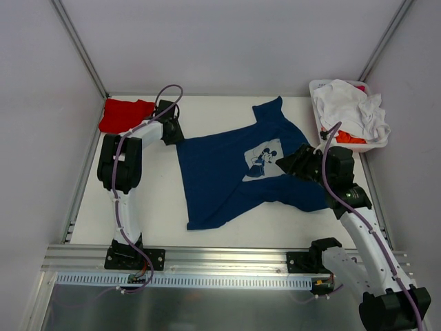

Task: Fold and stack the t-shirts
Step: Flatten the tshirt out

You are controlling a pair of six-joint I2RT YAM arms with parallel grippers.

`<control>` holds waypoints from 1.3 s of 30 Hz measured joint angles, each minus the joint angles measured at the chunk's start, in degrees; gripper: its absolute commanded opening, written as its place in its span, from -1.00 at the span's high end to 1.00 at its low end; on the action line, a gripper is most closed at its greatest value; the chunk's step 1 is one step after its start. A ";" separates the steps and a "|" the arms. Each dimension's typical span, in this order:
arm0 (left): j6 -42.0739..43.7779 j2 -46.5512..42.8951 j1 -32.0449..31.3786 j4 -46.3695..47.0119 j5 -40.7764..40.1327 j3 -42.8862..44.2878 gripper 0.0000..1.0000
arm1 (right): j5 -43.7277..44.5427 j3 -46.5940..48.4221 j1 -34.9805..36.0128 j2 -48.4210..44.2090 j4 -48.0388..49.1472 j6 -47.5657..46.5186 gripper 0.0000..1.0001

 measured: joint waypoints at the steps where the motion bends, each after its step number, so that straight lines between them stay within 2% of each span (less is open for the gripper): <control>1: -0.20 0.07 0.00 0.04 0.37 0.09 0.48 | 0.02 0.37 0.00 -0.15 -0.11 0.00 -0.09; 6: -0.59 0.35 0.35 -0.17 1.20 0.20 1.00 | 0.02 1.70 0.00 -0.66 -0.24 0.02 -0.10; 19: 0.07 1.11 1.51 -5.99 -0.46 5.49 1.00 | 0.02 1.81 0.00 -0.79 -0.33 0.02 -0.10; 33: 1.75 11.67 5.25 -9.09 -1.38 24.94 1.00 | 0.26 1.81 0.00 -1.20 -2.14 -0.74 -0.09; 39: 1.95 16.63 6.78 -10.73 -1.07 30.47 1.00 | 0.46 1.81 0.02 0.68 -2.14 -1.25 -0.09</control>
